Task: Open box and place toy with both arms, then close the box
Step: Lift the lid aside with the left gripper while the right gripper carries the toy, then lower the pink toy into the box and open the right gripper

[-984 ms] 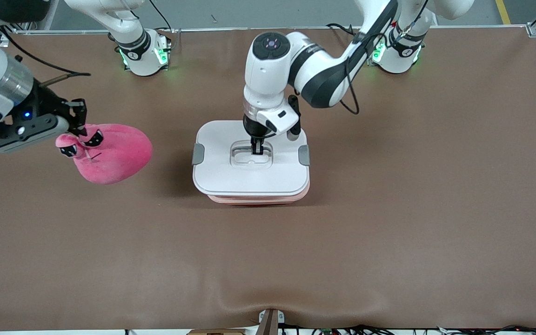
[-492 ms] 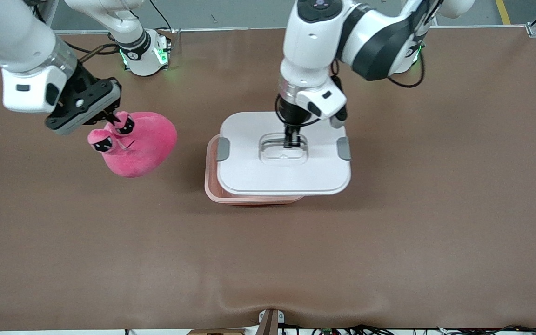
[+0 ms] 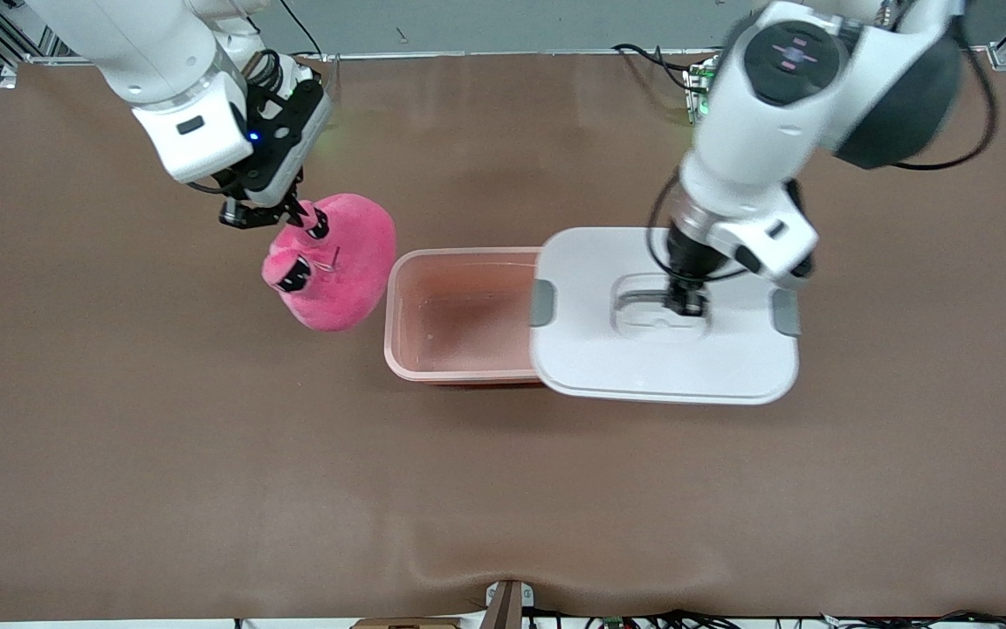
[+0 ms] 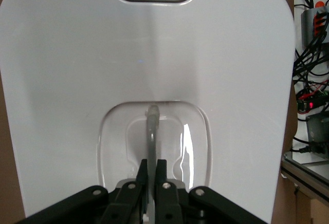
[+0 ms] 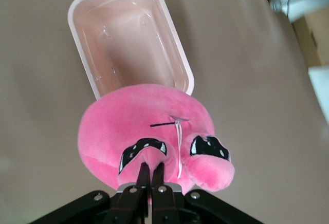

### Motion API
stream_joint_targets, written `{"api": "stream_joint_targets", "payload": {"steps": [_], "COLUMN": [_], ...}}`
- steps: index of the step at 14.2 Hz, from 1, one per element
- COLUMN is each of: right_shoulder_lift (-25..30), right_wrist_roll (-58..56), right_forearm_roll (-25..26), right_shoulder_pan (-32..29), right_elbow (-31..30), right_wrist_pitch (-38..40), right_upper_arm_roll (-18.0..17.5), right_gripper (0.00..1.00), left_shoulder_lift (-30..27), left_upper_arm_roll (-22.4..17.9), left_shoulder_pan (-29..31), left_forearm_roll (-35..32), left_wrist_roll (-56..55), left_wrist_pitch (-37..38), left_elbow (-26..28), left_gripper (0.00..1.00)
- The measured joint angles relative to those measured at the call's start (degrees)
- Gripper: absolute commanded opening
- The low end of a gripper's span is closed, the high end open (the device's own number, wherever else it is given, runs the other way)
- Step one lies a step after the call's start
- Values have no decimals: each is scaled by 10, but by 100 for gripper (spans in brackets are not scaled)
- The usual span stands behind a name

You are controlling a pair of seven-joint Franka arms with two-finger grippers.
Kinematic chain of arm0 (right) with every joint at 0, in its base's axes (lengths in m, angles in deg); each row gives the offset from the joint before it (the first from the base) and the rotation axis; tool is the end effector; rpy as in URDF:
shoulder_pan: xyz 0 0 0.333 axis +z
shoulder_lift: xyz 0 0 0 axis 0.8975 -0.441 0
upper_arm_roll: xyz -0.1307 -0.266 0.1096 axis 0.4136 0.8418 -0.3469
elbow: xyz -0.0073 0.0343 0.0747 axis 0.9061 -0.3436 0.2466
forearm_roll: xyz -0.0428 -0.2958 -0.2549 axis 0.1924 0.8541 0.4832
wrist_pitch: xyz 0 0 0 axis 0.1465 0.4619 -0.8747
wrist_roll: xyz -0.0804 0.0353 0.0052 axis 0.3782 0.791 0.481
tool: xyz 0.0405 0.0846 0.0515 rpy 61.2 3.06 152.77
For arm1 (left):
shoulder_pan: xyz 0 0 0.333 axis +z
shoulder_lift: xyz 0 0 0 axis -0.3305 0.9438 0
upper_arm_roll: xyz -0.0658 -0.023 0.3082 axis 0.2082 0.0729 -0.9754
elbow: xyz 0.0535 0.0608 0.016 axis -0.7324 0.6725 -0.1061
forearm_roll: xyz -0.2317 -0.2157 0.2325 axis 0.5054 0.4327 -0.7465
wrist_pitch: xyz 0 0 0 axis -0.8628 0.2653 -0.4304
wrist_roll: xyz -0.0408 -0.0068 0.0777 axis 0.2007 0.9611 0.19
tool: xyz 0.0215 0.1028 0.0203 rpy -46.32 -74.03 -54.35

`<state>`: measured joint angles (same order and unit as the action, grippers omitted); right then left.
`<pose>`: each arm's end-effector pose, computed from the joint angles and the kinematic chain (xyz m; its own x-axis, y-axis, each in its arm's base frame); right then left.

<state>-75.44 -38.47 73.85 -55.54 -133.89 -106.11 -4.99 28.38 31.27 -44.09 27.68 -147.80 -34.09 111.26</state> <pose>0.5246 0.2762 0.6367 0.2703 0.9540 0.1301 0.9606 -0.2763 0.0301 0.5844 -0.2919 0.5535 0.1325 0.9911 0.0134 0.9858 -0.1331 0.1027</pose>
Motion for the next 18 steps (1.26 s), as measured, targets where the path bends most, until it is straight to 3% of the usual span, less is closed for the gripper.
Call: {"api": "stream_joint_targets", "payload": {"steps": [3, 8, 18], "right_shoulder_lift": [-23, -67, -94], "right_wrist_roll": [-109, -278, -305], "right_forearm_roll": [0, 1, 35], "right_shoulder_pan": [0, 6, 28], "right_elbow": [-2, -6, -56], "right_wrist_pitch": [-53, -112, -159], "right_upper_arm_roll": [-23, -35, -56], "right_gripper": [0, 0, 0], "left_shoulder_lift": [-12, -14, -13], "left_upper_arm_roll": [1, 2, 0], "left_shoulder_pan": [58, 98, 125], "left_forearm_roll": [21, 24, 24], "left_wrist_roll": [124, 261, 347], "left_wrist_pitch": [38, 77, 80], "left_elbow": [0, 13, 33], "left_gripper": [0, 0, 0]}}
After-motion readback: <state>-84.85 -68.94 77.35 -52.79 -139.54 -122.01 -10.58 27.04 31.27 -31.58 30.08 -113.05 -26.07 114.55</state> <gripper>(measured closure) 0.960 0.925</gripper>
